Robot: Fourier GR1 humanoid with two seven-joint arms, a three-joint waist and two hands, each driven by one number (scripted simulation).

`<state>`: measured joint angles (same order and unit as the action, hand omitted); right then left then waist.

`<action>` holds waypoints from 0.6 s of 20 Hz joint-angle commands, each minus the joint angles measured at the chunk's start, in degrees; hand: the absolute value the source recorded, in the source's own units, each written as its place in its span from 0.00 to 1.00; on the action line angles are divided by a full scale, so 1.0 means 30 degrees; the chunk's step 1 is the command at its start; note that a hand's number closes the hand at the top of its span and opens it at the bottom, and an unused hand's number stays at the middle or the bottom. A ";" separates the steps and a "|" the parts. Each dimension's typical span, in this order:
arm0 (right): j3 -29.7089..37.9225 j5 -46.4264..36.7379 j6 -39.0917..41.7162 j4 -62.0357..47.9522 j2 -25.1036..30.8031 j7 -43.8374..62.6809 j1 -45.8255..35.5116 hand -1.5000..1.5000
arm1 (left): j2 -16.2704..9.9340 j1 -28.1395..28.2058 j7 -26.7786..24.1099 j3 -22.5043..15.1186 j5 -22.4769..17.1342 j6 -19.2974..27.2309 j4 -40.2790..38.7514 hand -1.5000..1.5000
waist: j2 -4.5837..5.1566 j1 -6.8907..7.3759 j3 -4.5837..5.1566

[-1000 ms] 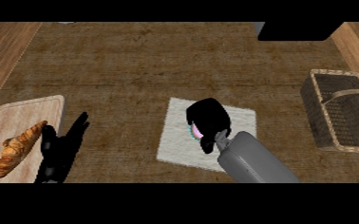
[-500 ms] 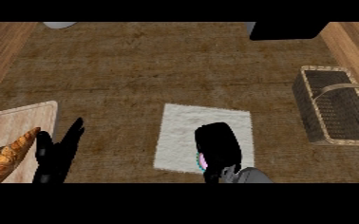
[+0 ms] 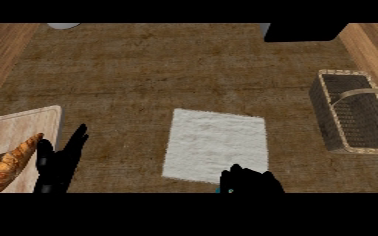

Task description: Pick the cupcake from the placemat and place it in the basket

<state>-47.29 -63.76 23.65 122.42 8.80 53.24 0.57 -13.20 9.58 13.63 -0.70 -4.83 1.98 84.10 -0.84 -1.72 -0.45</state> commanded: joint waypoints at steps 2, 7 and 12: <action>0.1162 0.1235 -0.4763 0.4428 -0.2817 0.0935 0.0551 1.00 | 0.0066 0.0276 0.0371 0.0004 -0.0119 -0.0085 -0.0358 0.50 | 0.0152 -0.0141 0.0068; 0.1572 -0.0029 -0.4191 0.8942 -0.2895 0.2603 -0.1330 1.00 | 0.0368 0.0459 0.0762 -0.0320 0.0026 0.0041 -0.0119 0.50 | 0.0059 0.0095 0.0178; 0.4427 0.0120 -0.3212 0.9092 -0.2932 0.4684 -0.4485 1.00 | 0.0003 0.0039 0.1017 -0.0089 -0.0052 -0.0266 -0.0292 0.50 | 0.0142 0.0175 0.0211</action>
<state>-38.00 -63.78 10.08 136.21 -0.02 58.51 -8.38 -13.35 9.56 14.49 -0.47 -4.80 1.65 84.70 -0.79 -1.55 -0.27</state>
